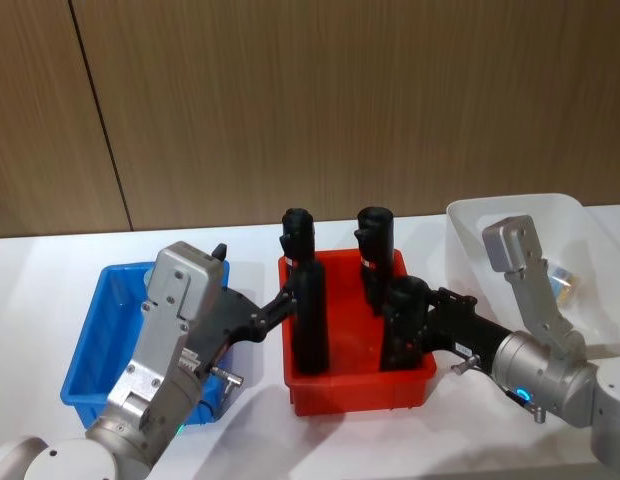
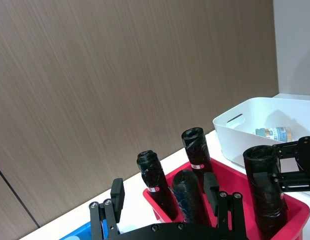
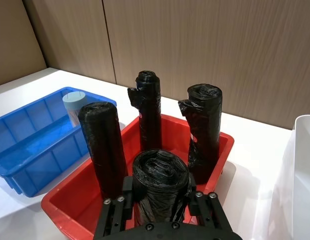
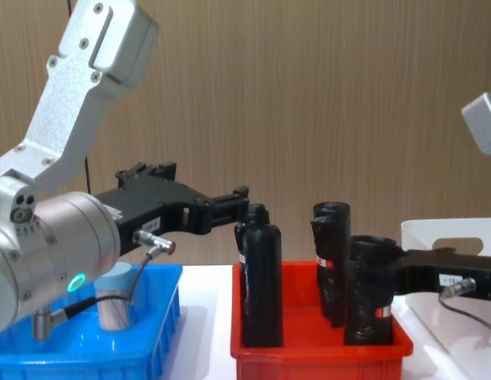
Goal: Pick the cotton swabs from the blue box and place them into the white box.
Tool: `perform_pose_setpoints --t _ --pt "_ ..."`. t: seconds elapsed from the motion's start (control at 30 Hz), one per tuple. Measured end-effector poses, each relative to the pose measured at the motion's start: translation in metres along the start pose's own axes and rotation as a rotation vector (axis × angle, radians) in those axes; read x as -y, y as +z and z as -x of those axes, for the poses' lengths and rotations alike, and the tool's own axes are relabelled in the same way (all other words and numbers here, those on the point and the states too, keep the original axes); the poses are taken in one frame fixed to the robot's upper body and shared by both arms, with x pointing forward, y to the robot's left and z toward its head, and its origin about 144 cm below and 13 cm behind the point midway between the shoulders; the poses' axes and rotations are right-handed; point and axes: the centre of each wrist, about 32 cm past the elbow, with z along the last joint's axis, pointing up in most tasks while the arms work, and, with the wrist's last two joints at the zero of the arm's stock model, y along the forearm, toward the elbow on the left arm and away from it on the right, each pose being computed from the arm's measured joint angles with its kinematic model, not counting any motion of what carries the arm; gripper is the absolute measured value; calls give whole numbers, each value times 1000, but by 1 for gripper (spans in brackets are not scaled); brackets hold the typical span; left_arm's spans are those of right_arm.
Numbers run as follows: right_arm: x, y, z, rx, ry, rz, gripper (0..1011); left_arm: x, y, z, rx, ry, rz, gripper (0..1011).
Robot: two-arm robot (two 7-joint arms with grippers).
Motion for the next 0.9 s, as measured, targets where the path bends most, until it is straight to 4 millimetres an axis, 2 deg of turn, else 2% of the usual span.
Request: perform_pose_setpoints --t 0.03,0.07,0.1,0.2,0.5,0.9 --pt "0 0 0 0 1 0 589 0 0 0 0 0 0 1004" --pt "0 0 0 0 1 0 589 0 0 0 0 0 0 1004" --pt "-1 0 0 0 2 0 535 0 0 0 0 0 0 1004" --pt "-1 1 0 1 3 -2 499 0 0 0 0 0 0 1004" --pt "0 8 1 3 6 -27 446 0 0 0 0 0 0 1004" --pt "13 40 -2 32 -28 -131 374 0 0 0 0 0 0 1004"
